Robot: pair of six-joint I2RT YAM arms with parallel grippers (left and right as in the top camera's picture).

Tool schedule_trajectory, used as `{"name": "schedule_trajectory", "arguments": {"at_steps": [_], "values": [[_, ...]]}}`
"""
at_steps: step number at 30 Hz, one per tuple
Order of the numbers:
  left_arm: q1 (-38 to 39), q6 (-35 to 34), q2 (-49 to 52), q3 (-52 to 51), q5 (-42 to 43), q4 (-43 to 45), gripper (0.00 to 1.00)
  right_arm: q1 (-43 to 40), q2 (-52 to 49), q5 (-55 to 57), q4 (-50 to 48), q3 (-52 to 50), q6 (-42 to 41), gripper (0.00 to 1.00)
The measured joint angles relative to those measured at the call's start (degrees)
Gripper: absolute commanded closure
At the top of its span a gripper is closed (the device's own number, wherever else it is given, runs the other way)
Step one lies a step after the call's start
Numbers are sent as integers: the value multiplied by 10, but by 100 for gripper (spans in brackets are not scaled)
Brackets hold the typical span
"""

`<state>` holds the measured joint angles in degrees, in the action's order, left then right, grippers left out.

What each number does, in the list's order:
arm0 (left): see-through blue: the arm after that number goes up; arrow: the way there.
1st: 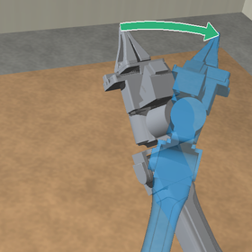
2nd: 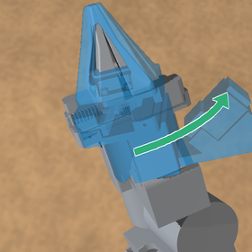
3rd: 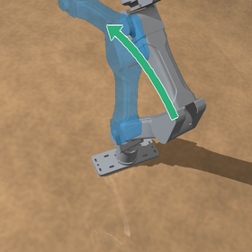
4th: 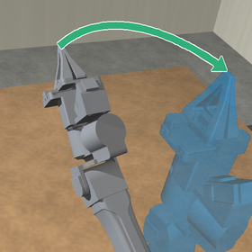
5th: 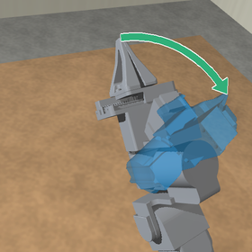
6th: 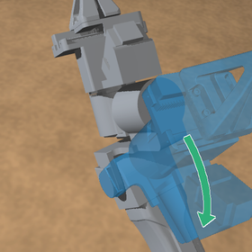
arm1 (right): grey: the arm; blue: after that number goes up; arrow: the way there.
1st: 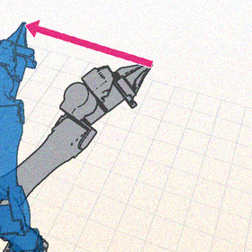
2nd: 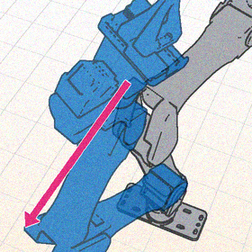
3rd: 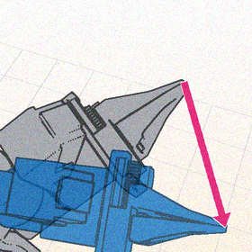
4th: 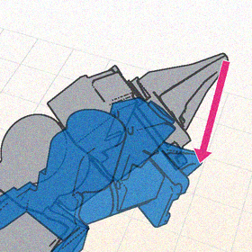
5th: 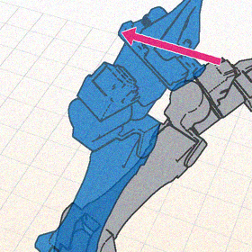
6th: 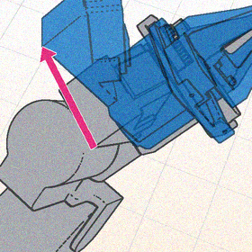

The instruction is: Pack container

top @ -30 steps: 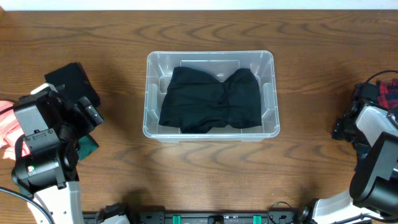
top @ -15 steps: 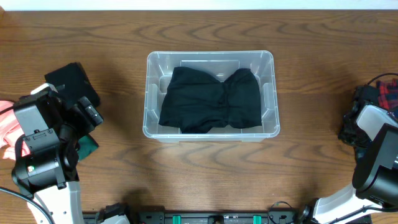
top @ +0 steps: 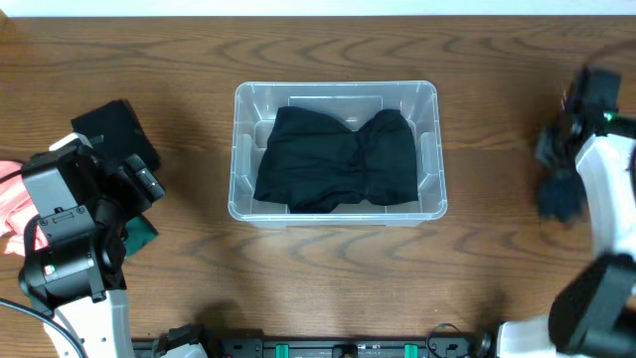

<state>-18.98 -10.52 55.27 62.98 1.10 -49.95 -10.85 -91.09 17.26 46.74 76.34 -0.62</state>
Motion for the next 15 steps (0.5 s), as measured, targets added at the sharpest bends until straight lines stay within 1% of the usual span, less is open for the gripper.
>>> {"name": "schedule_trajectory", "arguments": {"at_steps": [3, 7, 12, 15], "values": [[0, 0, 0, 0, 0, 0, 2, 77, 54, -14, -10, 35, 25, 99], [0, 0, 0, 0, 0, 0, 2, 215, 105, -23, -31, 46, 52, 99], [0, 0, 0, 0, 0, 0, 2, 356, 98, -31, -34, 46, 61, 99], [0, 0, 0, 0, 0, 0, 2, 413, 73, -31, -35, 46, 59, 99]]}}
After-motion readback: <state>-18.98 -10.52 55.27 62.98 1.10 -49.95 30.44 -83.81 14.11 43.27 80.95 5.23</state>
